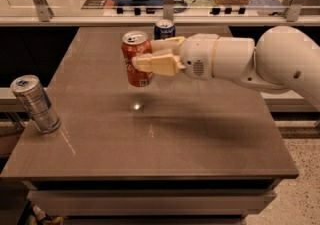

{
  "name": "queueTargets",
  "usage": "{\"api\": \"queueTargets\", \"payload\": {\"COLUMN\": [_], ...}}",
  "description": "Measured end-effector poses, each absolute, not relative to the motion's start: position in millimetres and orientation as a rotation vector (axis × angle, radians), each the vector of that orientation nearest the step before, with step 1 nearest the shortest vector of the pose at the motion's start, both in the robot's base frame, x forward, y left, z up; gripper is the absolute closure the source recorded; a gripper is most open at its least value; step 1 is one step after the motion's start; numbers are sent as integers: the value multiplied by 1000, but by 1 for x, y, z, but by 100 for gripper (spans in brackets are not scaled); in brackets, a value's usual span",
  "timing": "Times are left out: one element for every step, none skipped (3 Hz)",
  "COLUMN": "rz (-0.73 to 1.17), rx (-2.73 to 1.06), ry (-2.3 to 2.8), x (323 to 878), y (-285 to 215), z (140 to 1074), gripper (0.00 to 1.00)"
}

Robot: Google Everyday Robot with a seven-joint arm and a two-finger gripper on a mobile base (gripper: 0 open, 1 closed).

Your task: Move coke can near redbull can

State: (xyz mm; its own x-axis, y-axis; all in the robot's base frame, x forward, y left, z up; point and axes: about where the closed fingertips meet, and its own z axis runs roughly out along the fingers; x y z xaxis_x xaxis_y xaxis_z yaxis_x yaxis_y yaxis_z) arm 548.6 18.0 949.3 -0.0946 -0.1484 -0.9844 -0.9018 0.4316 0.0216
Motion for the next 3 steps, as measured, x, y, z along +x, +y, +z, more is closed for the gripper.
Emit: {"api": "queueTargets", "payload": {"rz": [858, 899, 925], "rx": [-1008, -1036, -1052], "ry": [1555, 1547, 1525], "x": [516, 486, 460], "y": [23, 35, 50], "z": [955, 960, 965], "gripper": [100, 100, 100]}}
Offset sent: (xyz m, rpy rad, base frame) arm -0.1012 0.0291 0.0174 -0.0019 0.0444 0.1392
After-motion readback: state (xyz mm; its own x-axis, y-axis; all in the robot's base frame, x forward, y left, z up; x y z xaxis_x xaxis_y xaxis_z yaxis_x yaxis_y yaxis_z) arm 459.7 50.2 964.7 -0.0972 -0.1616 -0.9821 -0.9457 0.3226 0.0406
